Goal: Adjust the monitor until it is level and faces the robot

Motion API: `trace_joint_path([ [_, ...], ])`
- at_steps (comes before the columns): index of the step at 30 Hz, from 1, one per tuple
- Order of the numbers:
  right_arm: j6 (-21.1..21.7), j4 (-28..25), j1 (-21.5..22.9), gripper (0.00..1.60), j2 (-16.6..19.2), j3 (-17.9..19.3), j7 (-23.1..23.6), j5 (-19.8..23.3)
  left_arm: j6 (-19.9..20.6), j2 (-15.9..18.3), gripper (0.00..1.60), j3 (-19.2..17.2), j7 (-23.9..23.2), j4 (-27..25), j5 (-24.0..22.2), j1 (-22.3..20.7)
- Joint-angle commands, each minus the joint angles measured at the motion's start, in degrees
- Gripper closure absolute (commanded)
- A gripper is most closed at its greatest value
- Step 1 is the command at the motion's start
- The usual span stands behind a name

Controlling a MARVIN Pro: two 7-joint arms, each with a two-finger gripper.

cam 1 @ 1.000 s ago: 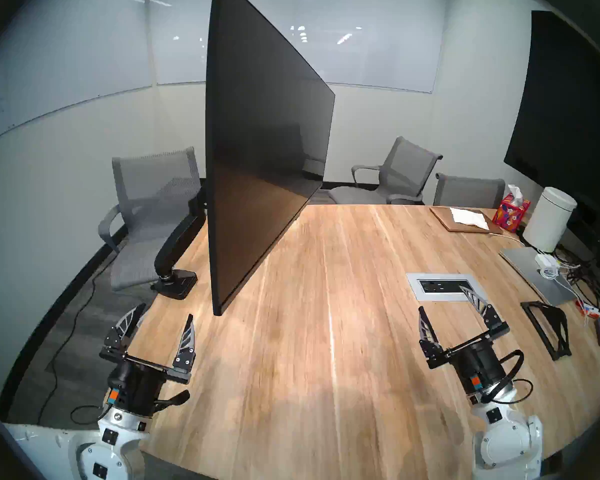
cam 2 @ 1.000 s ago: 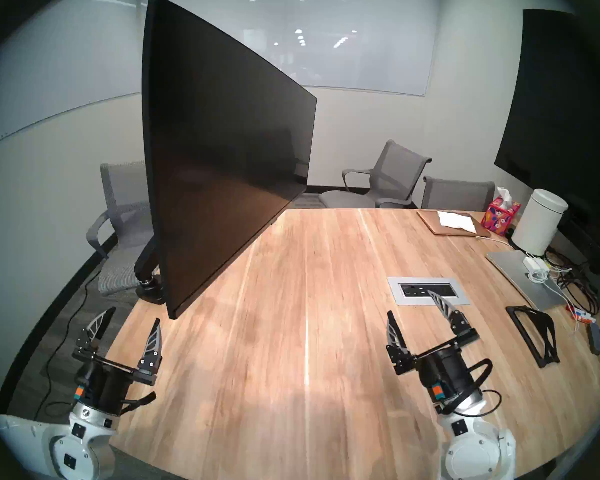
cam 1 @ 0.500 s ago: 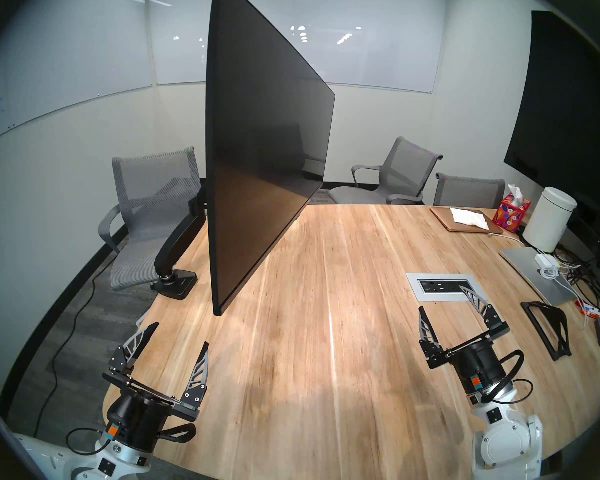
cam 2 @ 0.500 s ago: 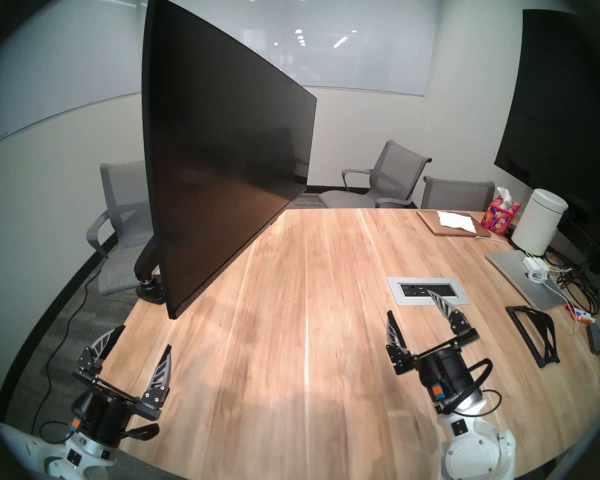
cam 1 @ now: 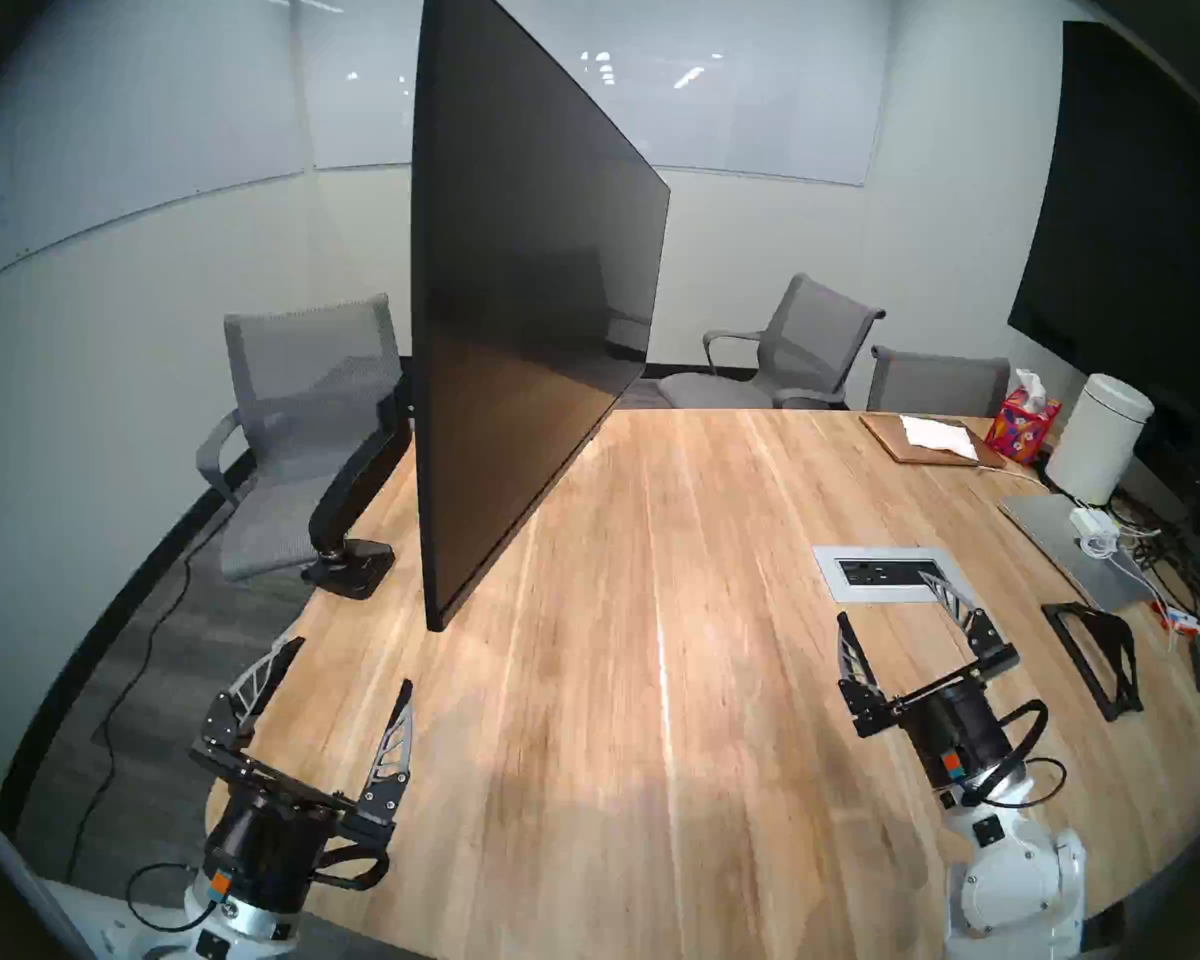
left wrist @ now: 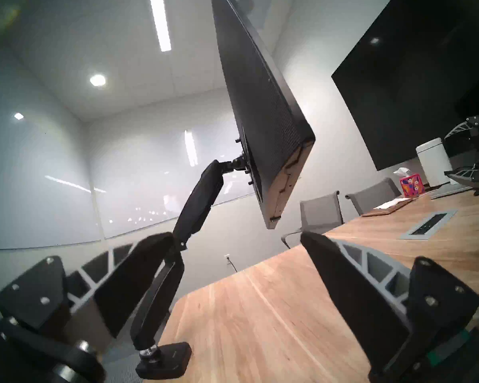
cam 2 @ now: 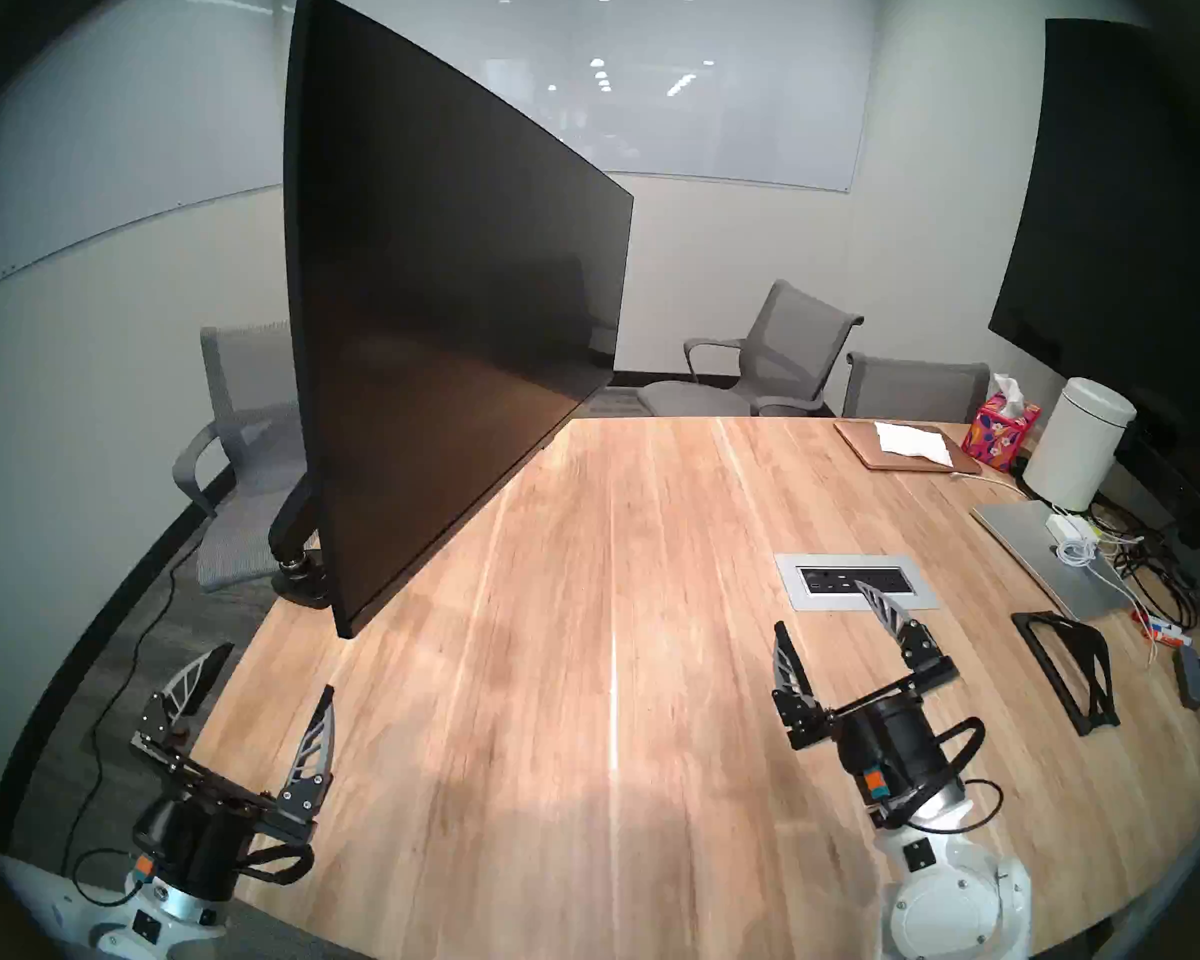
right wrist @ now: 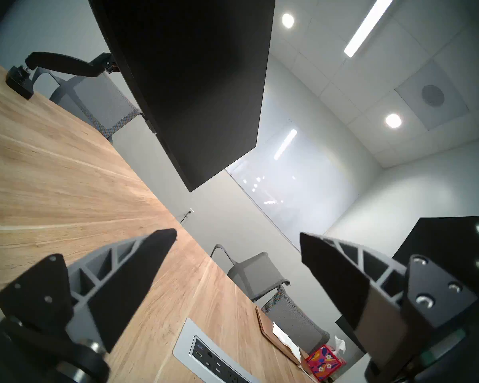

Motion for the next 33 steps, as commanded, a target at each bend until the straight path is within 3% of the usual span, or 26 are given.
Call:
trace_joint_path([
  [1,-0.12,-1.18,0.15,0.00,-0.09,0.00,-0.20,0.35,0.00,-1.43,0.00,-4.17,6.12,-2.74,3.15,4.35],
  [6,-0.11,-1.20,0.14,0.00,-0.09,0.00,-0.19,0.36,0.13,-1.32,0.00,-5.70,6.49,-3.59,4.55,6.36],
  [20,-0.11,-1.20,0.14,0.00,-0.10,0.00,-0.19,0.36,-5.46,0.55,0.00,-11.36,4.30,-4.37,8.08,11.89],
  [33,-0.14,-1.16,0.16,0.00,-0.09,0.00,-0.20,0.34,-11.99,-4.57,0.00,-16.50,-2.57,-4.72,4.17,14.40],
])
